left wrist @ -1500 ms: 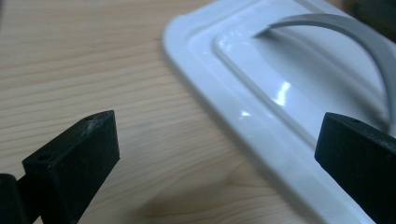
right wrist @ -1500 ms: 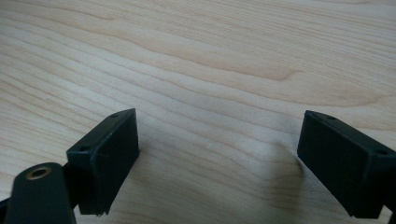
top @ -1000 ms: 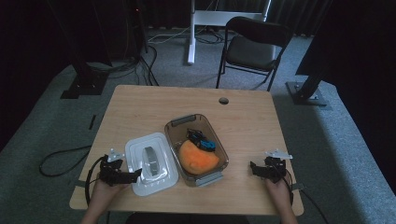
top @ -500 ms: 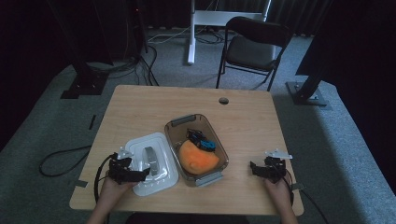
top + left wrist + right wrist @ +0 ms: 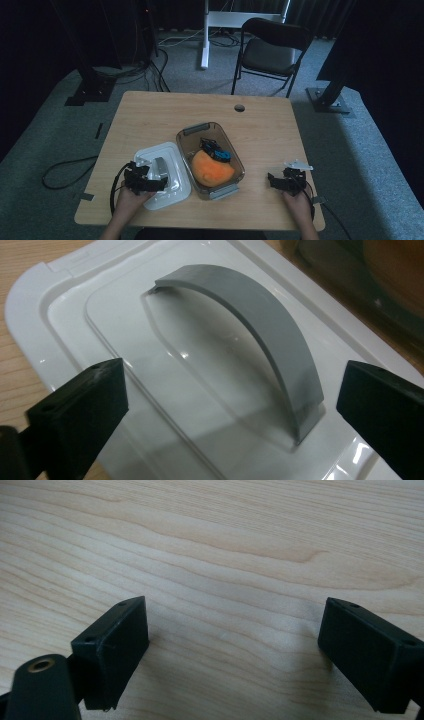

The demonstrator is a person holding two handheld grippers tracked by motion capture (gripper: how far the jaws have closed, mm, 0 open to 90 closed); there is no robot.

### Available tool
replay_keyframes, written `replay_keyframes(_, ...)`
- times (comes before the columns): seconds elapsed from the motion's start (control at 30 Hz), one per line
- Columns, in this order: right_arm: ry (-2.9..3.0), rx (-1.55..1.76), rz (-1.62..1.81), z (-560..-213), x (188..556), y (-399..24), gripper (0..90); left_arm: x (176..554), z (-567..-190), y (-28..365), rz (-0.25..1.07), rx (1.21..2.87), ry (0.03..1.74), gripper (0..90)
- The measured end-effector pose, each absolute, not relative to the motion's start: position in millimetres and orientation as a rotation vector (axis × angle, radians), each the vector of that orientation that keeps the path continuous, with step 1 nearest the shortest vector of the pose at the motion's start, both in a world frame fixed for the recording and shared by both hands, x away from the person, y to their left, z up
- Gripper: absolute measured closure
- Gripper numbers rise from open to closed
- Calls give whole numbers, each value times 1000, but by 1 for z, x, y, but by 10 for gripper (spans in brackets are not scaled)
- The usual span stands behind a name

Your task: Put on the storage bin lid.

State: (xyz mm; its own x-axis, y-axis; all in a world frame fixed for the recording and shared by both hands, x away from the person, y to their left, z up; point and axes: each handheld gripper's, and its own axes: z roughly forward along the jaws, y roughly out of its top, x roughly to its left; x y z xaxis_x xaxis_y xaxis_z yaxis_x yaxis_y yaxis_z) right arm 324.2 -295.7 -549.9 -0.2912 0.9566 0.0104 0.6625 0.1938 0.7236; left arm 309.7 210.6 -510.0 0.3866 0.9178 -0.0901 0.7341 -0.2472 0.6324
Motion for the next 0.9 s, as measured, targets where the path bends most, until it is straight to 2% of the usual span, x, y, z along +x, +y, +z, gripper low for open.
replay_keyframes(0.33,2026,1511,876,-550,324,-296,119,317,-513,189,445,2061,1423,59)
replay_keyframes(0.4,2026,1511,876,-550,324,-296,119,317,-516,185,463,2055,1425,132)
replay_keyframes(0.6,2025,1512,876,-550,324,-296,120,315,-520,182,513,2046,1434,208)
replay_keyframes(0.73,2022,1514,875,-550,325,-296,119,314,-518,187,493,2014,1421,343)
replay_keyframes(0.9,2016,1520,873,-550,324,-296,119,314,-519,189,471,2014,1415,463)
